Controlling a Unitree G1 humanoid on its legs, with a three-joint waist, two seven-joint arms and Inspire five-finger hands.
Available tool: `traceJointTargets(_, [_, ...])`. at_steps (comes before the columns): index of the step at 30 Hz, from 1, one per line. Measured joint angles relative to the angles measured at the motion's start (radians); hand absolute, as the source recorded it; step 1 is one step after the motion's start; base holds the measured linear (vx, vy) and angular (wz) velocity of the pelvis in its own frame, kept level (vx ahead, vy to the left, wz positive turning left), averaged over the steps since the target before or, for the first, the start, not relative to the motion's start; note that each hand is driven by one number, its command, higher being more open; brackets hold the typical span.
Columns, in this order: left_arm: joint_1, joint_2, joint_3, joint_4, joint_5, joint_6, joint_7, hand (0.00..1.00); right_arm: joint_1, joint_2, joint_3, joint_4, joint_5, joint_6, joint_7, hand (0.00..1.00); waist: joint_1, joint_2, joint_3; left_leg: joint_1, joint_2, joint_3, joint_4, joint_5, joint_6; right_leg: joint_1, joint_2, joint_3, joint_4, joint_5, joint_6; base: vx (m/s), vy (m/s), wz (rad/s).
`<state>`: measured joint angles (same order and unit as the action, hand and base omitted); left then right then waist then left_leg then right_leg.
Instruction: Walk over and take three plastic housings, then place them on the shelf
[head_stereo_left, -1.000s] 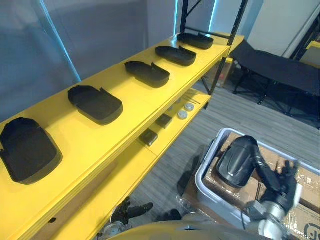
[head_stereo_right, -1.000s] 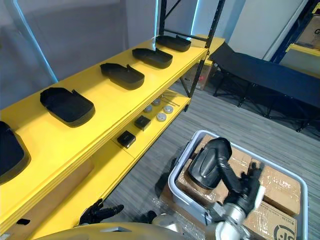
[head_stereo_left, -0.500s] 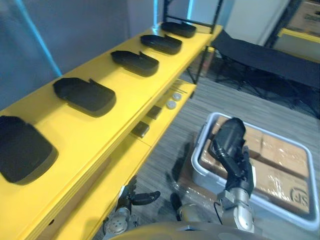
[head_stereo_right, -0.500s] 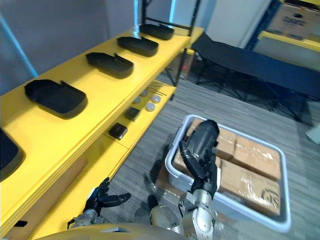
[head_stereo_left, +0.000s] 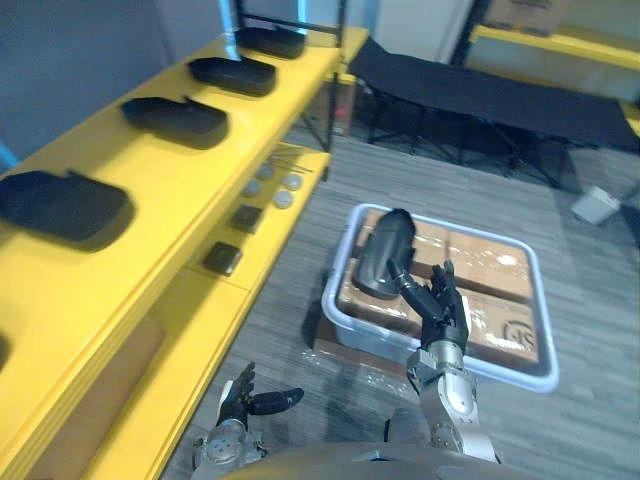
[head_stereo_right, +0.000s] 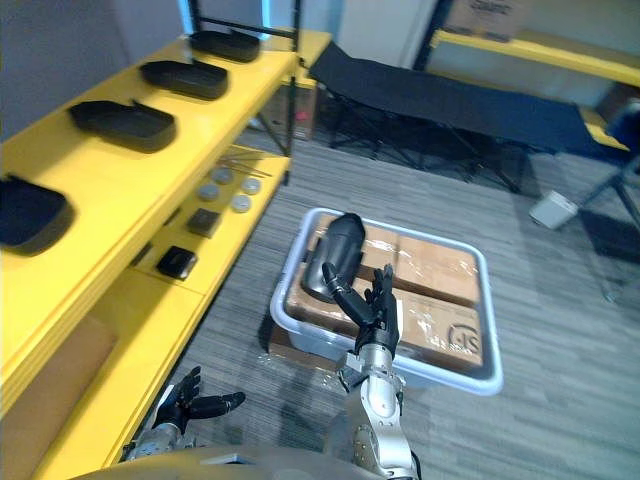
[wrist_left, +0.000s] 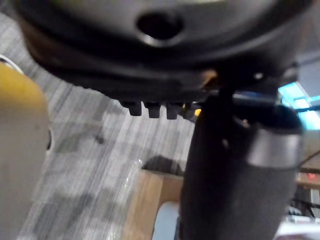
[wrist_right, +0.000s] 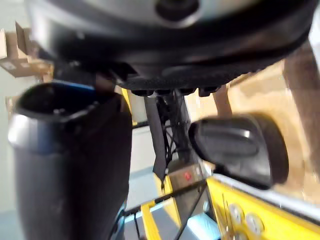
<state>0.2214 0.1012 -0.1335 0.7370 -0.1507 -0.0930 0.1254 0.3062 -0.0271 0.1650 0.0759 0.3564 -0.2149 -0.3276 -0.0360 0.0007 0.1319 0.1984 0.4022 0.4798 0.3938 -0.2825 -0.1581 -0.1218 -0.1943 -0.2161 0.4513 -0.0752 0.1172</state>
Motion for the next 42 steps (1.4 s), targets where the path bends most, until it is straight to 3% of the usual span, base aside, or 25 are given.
traceJointTargets(1, [-0.006,-0.001,-0.004,0.007,-0.005,0.002,0.002,1.0,0.008,-0.004,-0.002,0.0,-0.01,0.017,0.005,1.0,-0.002,-0.003,-0.002,-0.001,0.012,0.003,0.006,0.005,0.0,0.014,0.013,-0.028,-0.033,-0.025,-0.014,0.13,-0.262,-0.48])
traceJointTargets(3, [-0.038,0.001,-0.071,0.021,-0.016,0.006,0.003,1.0,0.039,-0.023,-0.038,-0.001,-0.092,0.056,0.037,1.0,-0.035,-0.004,0.008,-0.032,0.044,-0.014,0.046,0.071,0.052,0.069,0.059,-0.073,-0.14,-0.051,-0.019,0.15,-0.331,-0.17])
traceJointTargets(4, [-0.051,-0.007,-0.112,0.021,-0.048,0.005,-0.002,1.0,0.064,-0.039,-0.055,-0.006,-0.119,0.067,0.042,1.0,-0.059,-0.019,0.015,-0.058,0.045,-0.016,0.1,0.151,0.12,0.103,0.053,-0.079,-0.178,-0.044,-0.029,0.14,-0.347,0.05])
traceJointTargets(5, [-0.058,-0.023,-0.15,0.018,-0.067,0.001,-0.011,1.0,0.093,-0.05,-0.077,-0.021,-0.127,0.069,0.043,1.0,-0.063,-0.038,0.024,-0.077,0.028,-0.014,0.13,0.134,0.115,0.137,0.035,-0.075,-0.211,-0.039,-0.037,0.12,-0.308,-0.02])
traceJointTargets(6, [-0.057,-0.039,-0.168,0.012,-0.077,-0.006,-0.019,1.0,0.098,-0.062,-0.095,-0.027,-0.133,0.069,0.041,1.0,-0.063,-0.036,0.023,-0.089,0.006,-0.015,0.121,0.097,0.1,0.142,0.03,-0.069,-0.222,-0.037,-0.04,0.1,-0.203,-0.29])
traceJointTargets(8, [-0.054,-0.083,-0.218,-0.01,-0.083,-0.019,-0.03,1.0,0.078,-0.104,-0.159,-0.032,-0.156,0.069,0.03,1.0,-0.051,-0.003,0.029,-0.126,-0.118,-0.081,-0.006,0.055,0.087,0.143,0.023,-0.033,-0.252,-0.023,-0.042,0.05,-0.036,-0.53])
traceJointTargets(10, [-0.047,-0.091,-0.219,-0.017,-0.083,-0.019,-0.029,1.0,0.054,-0.127,-0.174,-0.03,-0.168,0.069,0.018,1.0,-0.051,0.024,0.038,-0.148,-0.215,-0.159,-0.137,0.087,0.077,0.142,0.028,-0.02,-0.266,-0.013,-0.034,0.02,0.038,-0.4])
traceJointTargets(12, [-0.046,-0.085,-0.204,-0.02,-0.074,-0.02,-0.019,1.0,0.016,-0.134,-0.173,0.014,-0.19,0.074,0.007,1.0,-0.046,0.023,0.038,-0.13,-0.256,-0.226,-0.2,0.115,0.056,0.138,0.025,-0.004,-0.294,0.0,-0.013,0.01,0.061,-0.25])
traceJointTargets(15, [-0.054,-0.049,-0.173,-0.017,-0.013,-0.033,-0.022,1.0,-0.116,-0.133,-0.158,0.168,-0.194,0.116,-0.015,1.0,-0.024,0.013,0.045,-0.125,-0.292,-0.2,-0.241,0.14,0.077,0.152,0.009,0.006,-0.374,0.063,0.012,0.02,0.099,-0.15])
traceJointTargets(19, [-0.06,-0.002,-0.16,-0.02,0.047,-0.041,-0.026,1.0,-0.272,-0.134,-0.153,0.365,-0.195,0.182,-0.007,1.0,0.01,0.01,0.05,-0.121,-0.31,-0.199,-0.24,0.138,0.08,0.172,-0.004,0.002,-0.408,0.089,0.022,0.01,0.062,-0.04])
traceJointTargets(22, [-0.059,0.027,-0.089,-0.008,0.043,-0.038,-0.019,1.0,-0.415,-0.15,-0.155,0.465,-0.198,0.234,0.0,1.0,0.027,0.01,0.069,-0.148,-0.313,-0.221,-0.211,0.131,0.092,0.174,0.0,-0.007,-0.426,0.111,0.02,-0.04,0.011,0.08])
traceJointTargets(26, [-0.059,0.033,-0.011,-0.034,0.028,-0.038,-0.04,1.0,-0.675,-0.257,-0.179,0.614,-0.273,0.335,-0.005,1.0,0.067,0.01,0.146,-0.245,-0.317,-0.292,-0.134,0.124,0.103,0.168,0.0,-0.057,-0.478,0.174,0.014,-0.13,0.006,0.34])
traceJointTargets(30, [-0.062,0.028,-0.005,-0.082,0.022,-0.067,-0.086,1.0,-0.903,-0.332,-0.195,0.731,-0.275,0.387,-0.006,1.0,0.116,0.023,0.195,-0.328,-0.323,-0.321,-0.075,0.126,0.112,0.138,-0.002,-0.083,-0.506,0.217,0.006,-0.2,0.014,0.17])
traceJointTargets(38, [-0.07,0.012,0.032,-0.082,-0.041,-0.109,-0.143,1.0,-1.12,-0.418,-0.127,0.765,-0.387,0.473,-0.007,1.0,0.148,0.064,0.268,-0.367,-0.321,-0.354,-0.031,0.131,0.118,0.131,0.0,-0.125,-0.503,0.223,-0.002,-0.11,-0.009,0.1])
traceJointTargets(42, [-0.084,0.024,0.032,-0.081,-0.045,-0.12,-0.145,1.0,-1.179,-0.456,-0.111,0.798,-0.39,0.515,-0.005,1.0,0.153,0.068,0.299,-0.367,-0.321,-0.36,-0.029,0.133,0.119,0.137,0.0,-0.133,-0.505,0.222,-0.002,-0.04,-0.007,0.04])
